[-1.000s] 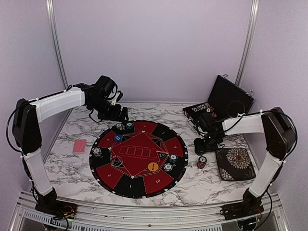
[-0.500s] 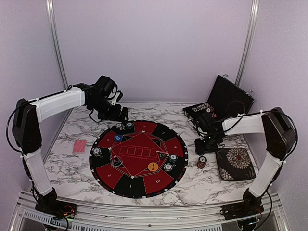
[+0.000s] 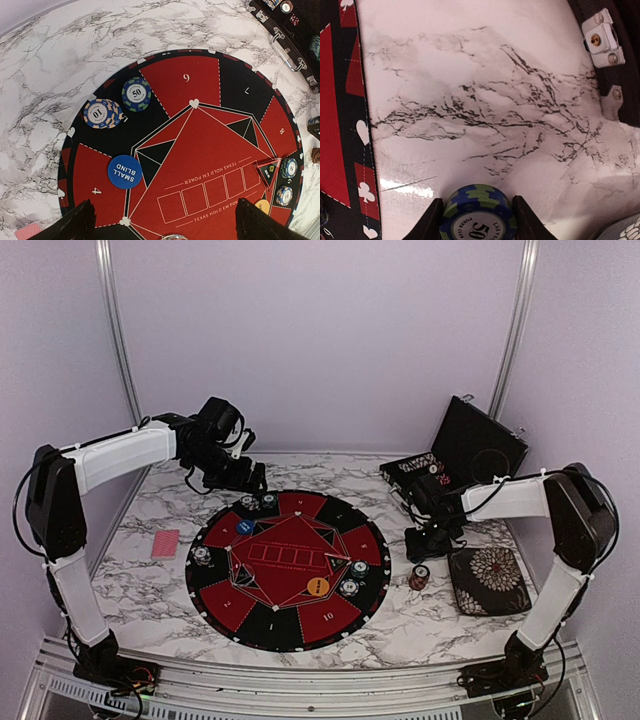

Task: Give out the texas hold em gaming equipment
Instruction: Pick up the pile of poker chips from the center of the board.

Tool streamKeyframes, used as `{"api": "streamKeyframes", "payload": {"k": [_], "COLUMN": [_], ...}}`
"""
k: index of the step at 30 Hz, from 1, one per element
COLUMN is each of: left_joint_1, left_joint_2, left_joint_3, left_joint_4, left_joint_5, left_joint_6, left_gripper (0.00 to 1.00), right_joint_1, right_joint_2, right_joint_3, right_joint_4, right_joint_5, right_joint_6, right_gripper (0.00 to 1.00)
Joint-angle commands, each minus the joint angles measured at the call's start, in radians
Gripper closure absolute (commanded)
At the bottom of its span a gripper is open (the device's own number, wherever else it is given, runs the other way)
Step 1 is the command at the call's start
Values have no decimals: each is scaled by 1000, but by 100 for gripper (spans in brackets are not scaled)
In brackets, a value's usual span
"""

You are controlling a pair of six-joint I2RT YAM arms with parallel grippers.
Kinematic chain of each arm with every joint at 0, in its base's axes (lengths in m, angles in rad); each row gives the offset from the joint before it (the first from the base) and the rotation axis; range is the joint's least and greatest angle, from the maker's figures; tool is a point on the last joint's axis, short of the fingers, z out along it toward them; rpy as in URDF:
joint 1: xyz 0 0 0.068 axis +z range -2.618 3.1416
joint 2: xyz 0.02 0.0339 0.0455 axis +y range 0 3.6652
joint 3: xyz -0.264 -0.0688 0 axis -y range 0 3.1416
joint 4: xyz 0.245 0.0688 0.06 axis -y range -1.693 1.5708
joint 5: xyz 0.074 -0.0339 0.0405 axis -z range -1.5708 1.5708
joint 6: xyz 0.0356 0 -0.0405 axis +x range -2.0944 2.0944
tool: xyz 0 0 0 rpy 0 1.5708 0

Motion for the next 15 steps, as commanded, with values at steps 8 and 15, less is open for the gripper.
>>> {"api": "streamKeyframes", "payload": {"k": [8, 15], "left_joint_1": [1, 2], "left_joint_2": [-10, -10], "left_joint_3": [-19, -21], "left_joint_4": [18, 19], "left_joint_5": [10, 12], "left_joint_6": [5, 5], "left_gripper": [1, 1], "right_joint_1": [11, 11], "right_joint_2": [-26, -15], "right_joint_3": [55, 103], "right_joint_4": [-44, -60], "right_joint_5": [28, 40], "right_joint_6": [18, 15], "right_gripper": [70, 70]}}
